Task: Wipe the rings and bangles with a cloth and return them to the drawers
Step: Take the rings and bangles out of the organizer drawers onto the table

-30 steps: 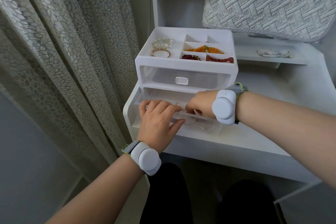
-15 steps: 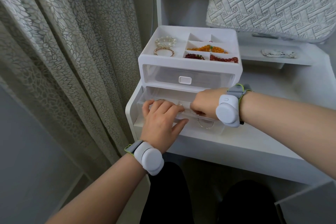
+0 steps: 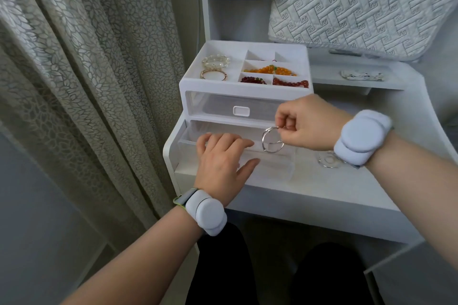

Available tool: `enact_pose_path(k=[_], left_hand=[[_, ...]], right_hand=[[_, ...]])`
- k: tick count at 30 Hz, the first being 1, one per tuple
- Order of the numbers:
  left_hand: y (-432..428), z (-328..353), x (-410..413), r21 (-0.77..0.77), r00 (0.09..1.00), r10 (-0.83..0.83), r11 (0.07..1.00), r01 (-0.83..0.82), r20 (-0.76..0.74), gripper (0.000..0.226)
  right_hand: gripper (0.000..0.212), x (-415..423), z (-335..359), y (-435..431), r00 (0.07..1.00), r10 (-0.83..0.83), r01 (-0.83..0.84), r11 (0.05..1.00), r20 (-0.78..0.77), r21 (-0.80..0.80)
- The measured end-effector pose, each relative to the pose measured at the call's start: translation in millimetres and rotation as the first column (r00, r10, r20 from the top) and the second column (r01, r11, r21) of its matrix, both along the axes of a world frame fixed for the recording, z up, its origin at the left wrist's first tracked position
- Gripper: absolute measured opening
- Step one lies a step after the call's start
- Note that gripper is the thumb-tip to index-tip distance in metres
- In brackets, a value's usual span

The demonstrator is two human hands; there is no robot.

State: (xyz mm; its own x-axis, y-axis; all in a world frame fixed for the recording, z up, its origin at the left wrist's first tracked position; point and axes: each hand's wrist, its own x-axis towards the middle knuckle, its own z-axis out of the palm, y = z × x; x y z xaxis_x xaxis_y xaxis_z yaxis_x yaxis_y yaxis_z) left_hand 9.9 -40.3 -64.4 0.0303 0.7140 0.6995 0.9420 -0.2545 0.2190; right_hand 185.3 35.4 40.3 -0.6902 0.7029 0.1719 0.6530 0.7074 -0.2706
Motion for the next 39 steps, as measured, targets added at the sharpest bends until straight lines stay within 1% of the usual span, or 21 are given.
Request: enact_pose_path(k=[2, 4, 6, 8, 9, 11, 14, 19, 24, 27, 32, 36, 38, 39], left_hand=[[1.3, 2.6, 8.5, -0.010, 1.000, -0.007, 1.000, 0.007, -0.008, 0.031], [2.2, 5.0, 20.0, -0.011, 0.999, -0.031, 0.999, 0.031, -0.016, 0.032], [3.6, 7.4, 31.2, -0.009, 0.998, -0.054, 0.999, 0.053, -0.034, 0.032], [5.5, 9.7, 41.5, -0.002, 0.995, -0.079, 0.997, 0.079, -0.054, 0.032], [6.1, 10.3, 46.4, -0.003, 0.994, -0.090, 0.996, 0.090, -0.065, 0.033], [7.1, 10.6, 57.8, 0.002, 0.990, -0.117, 0.993, 0.117, -0.083, 0.033], [7.9, 11.0, 69.5, 0.009, 0.986, -0.134, 0.991, 0.135, -0.097, 0.033], [10.4, 10.2, 86.3, 0.007, 0.980, -0.144, 0.989, 0.146, -0.135, 0.029], [10.9, 12.1, 89.1, -0.003, 0.979, -0.129, 0.991, 0.130, -0.159, 0.027], [11.1, 12.3, 89.1, -0.021, 0.979, -0.126, 0.992, 0.125, -0.159, 0.027], [12.2, 7.4, 85.1, -0.028, 0.983, -0.134, 0.991, 0.132, -0.128, 0.026], [11.5, 6.0, 80.2, -0.031, 0.984, -0.137, 0.991, 0.134, -0.117, 0.027], [10.1, 6.1, 75.0, -0.027, 0.985, -0.132, 0.991, 0.130, -0.107, 0.028], [9.6, 6.1, 71.9, -0.018, 0.986, -0.134, 0.991, 0.133, -0.095, 0.028]], right_hand=[[0.008, 16.0, 2.6, -0.7, 0.993, -0.064, 0.065, 0.998, -0.098, 0.000], [0.009, 37.0, 4.5, -2.5, 0.977, -0.139, 0.140, 0.990, -0.161, -0.011], [0.017, 58.1, 3.6, -2.0, 0.955, -0.222, 0.220, 0.975, -0.196, -0.031], [0.022, 78.0, -0.3, -1.2, 0.933, -0.314, 0.309, 0.949, -0.174, -0.058], [0.021, 87.7, -4.5, -0.8, 0.922, -0.360, 0.352, 0.933, -0.145, -0.075], [0.013, 107.0, -16.0, -0.7, 0.897, -0.435, 0.426, 0.898, -0.078, -0.107], [0.008, 123.8, -36.2, -2.1, 0.852, -0.522, 0.502, 0.834, -0.033, -0.227], [0.005, 140.9, -63.5, -4.9, 0.759, -0.648, 0.565, 0.706, -0.067, -0.426], [0.006, 142.4, -76.4, -1.2, 0.673, -0.733, 0.584, 0.611, -0.102, -0.534], [0.013, 141.9, -80.0, 3.5, 0.635, -0.768, 0.621, 0.573, -0.087, -0.535], [0.016, 139.4, -81.5, 9.0, 0.608, -0.790, 0.656, 0.553, -0.074, -0.514], [0.016, 140.5, -82.8, 7.9, 0.614, -0.784, 0.672, 0.580, -0.092, -0.460], [0.015, 138.9, -80.5, 6.0, 0.612, -0.783, 0.692, 0.598, -0.111, -0.405], [0.018, 137.9, -77.9, 5.5, 0.614, -0.780, 0.708, 0.611, -0.119, -0.354]])
